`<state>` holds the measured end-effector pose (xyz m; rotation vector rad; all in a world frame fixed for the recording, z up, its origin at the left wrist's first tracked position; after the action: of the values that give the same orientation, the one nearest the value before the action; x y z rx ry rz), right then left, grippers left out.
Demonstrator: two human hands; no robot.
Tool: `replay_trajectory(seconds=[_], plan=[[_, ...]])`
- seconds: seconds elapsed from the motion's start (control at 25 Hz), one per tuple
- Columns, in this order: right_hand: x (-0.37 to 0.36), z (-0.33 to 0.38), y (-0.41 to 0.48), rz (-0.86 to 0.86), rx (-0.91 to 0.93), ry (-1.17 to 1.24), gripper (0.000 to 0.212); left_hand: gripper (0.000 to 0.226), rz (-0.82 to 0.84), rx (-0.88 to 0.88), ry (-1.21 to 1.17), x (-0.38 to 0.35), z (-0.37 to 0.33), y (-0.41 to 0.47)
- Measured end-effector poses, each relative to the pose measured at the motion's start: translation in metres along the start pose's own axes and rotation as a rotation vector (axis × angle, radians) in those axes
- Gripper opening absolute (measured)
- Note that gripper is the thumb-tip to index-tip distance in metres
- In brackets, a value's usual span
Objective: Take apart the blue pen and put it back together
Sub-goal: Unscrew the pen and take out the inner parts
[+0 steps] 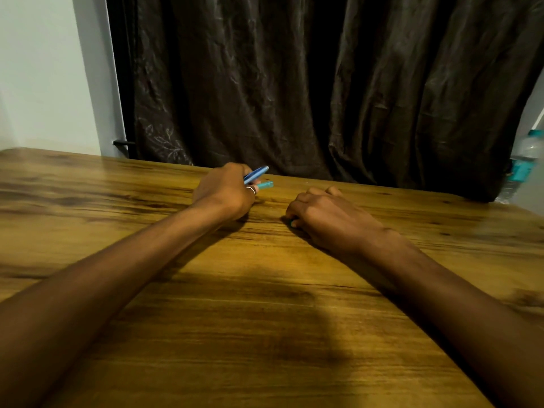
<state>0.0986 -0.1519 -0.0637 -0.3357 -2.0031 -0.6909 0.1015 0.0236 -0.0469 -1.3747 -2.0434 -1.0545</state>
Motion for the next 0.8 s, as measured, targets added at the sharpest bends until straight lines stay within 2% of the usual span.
replay_trajectory(seconds=[0.24, 0.36, 0.44, 0.6, 0.72, 0.8], plan=[[0.005, -0.004, -0.002, -0.013, -0.02, 0.015, 0.022, 0.019, -0.003, 0.005, 0.017, 0.0, -0.001, 0.0], [0.014, -0.013, -0.005, -0.079, -0.099, -0.007, 0.027, 0.02, 0.012, 0.008, 0.013, 0.0, -0.001, -0.001], [0.019, -0.02, -0.006, -0.169, -0.182, 0.06, 0.025, 0.019, 0.018, -0.002, 0.009, 0.0, -0.002, -0.001], [0.015, -0.032, -0.006, -0.391, -0.492, 0.534, 0.014, 0.02, 0.025, -0.045, -0.003, 0.0, -0.01, -0.003], [-0.003, -0.027, -0.004, -0.377, -0.666, 0.972, 0.014, 0.022, 0.031, -0.062, 0.007, -0.004, -0.014, -0.004], [-0.009, -0.022, -0.004, -0.38, -0.741, 1.155, 0.018, 0.019, 0.043, -0.069, -0.023, -0.007, -0.015, -0.003]])
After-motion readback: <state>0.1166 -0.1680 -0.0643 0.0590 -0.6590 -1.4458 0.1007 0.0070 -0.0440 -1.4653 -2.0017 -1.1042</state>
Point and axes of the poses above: each hand's wrist, its own y-axis towards the middle knuckle, its own x-axis out of the back of the hand, z = x × y, the point moved 5 cm from there along y, towards the middle knuckle, and after that the axes turned 6 degrees about x, right-handed, at the moved point
